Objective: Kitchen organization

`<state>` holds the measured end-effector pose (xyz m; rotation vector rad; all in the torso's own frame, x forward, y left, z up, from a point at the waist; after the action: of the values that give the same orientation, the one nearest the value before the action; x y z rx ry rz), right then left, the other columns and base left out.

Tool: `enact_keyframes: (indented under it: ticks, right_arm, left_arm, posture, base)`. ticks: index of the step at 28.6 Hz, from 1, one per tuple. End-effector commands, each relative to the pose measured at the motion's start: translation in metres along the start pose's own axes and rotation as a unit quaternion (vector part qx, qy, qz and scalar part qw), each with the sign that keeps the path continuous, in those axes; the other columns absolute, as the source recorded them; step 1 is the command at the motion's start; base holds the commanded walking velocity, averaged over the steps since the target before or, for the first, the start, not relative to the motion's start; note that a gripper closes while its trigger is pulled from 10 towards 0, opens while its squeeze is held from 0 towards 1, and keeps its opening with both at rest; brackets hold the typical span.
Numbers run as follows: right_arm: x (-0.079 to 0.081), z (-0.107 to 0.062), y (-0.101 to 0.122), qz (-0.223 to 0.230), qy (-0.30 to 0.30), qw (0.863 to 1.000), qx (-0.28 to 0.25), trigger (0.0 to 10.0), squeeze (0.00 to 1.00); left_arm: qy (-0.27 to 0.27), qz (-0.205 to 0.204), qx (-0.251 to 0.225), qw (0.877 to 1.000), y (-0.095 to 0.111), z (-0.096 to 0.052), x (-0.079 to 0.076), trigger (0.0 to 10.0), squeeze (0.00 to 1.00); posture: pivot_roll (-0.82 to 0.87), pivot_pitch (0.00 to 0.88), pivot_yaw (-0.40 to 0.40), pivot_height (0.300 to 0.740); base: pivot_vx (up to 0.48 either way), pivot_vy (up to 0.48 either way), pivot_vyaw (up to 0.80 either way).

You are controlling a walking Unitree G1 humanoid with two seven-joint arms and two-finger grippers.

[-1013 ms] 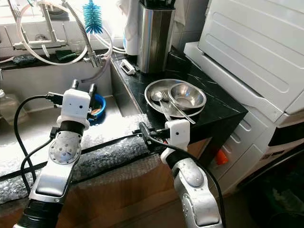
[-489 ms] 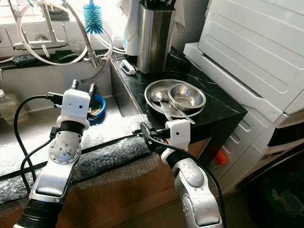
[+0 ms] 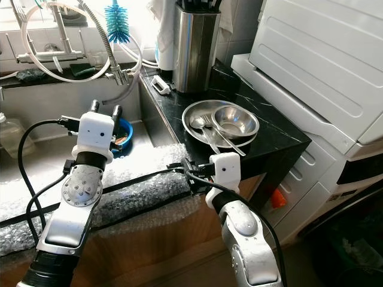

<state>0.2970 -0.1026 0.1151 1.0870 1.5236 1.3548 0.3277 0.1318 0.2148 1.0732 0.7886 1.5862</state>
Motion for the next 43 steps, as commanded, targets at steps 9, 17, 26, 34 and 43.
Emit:
enact_keyframes:
  ticks: [9, 17, 26, 34, 43]
  right_arm:
    - [-0.018, -0.004, 0.000, -0.006, -0.049, 0.999, 0.004, 10.0, 0.00]
    - [-0.013, -0.002, 0.012, -0.009, -0.044, 0.998, -0.033, 10.0, 0.00]
    - [-0.012, -0.002, 0.014, -0.002, -0.052, 0.998, -0.046, 0.0, 0.00]
    - [-0.014, -0.001, 0.014, -0.013, -0.059, 0.997, -0.046, 0.6, 0.00]
    - [-0.019, 0.004, 0.014, -0.015, -0.072, 0.996, -0.042, 10.0, 0.00]
  left_arm:
    - [-0.014, 0.004, -0.010, 1.000, 0.005, 0.001, -0.007, 10.0, 0.00]
    - [-0.015, 0.005, -0.010, 1.000, 0.006, 0.000, -0.006, 10.0, 0.00]
    - [-0.024, 0.011, -0.010, 1.000, 0.006, -0.002, -0.007, 10.0, 0.00]
    - [-0.027, 0.011, -0.012, 1.000, 0.007, -0.002, -0.008, 10.0, 0.00]
    - [-0.027, 0.010, -0.011, 1.000, 0.006, -0.002, -0.009, 10.0, 0.00]
  posture:
    - [-0.04, 0.000, -0.105, 0.740]
    - [-0.03, 0.000, -0.099, 0.740]
    - [-0.02, 0.000, -0.090, 0.740]
    - [-0.02, 0.000, -0.090, 0.740]
    - [-0.02, 0.000, -0.094, 0.740]
  base:
    - [0.000, 0.000, 0.00]
    - [0.000, 0.000, 0.00]
    - [0.000, 0.000, 0.00]
    - [0.000, 0.000, 0.00]
    - [0.000, 0.000, 0.00]
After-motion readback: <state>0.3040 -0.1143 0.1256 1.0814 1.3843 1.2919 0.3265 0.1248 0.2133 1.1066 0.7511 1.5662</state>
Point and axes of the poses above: a point about 5 cm out from each wrist's last joint towards the gripper, its own z axis pointing out of the wrist towards the gripper, its own y axis along the axis of the wrist's last joint, x = y × z, the point moved 3 cm from there along z, pointing out of the wrist towards the gripper, and after that the axes turned 6 degrees about -z, right-handed, at the moved point
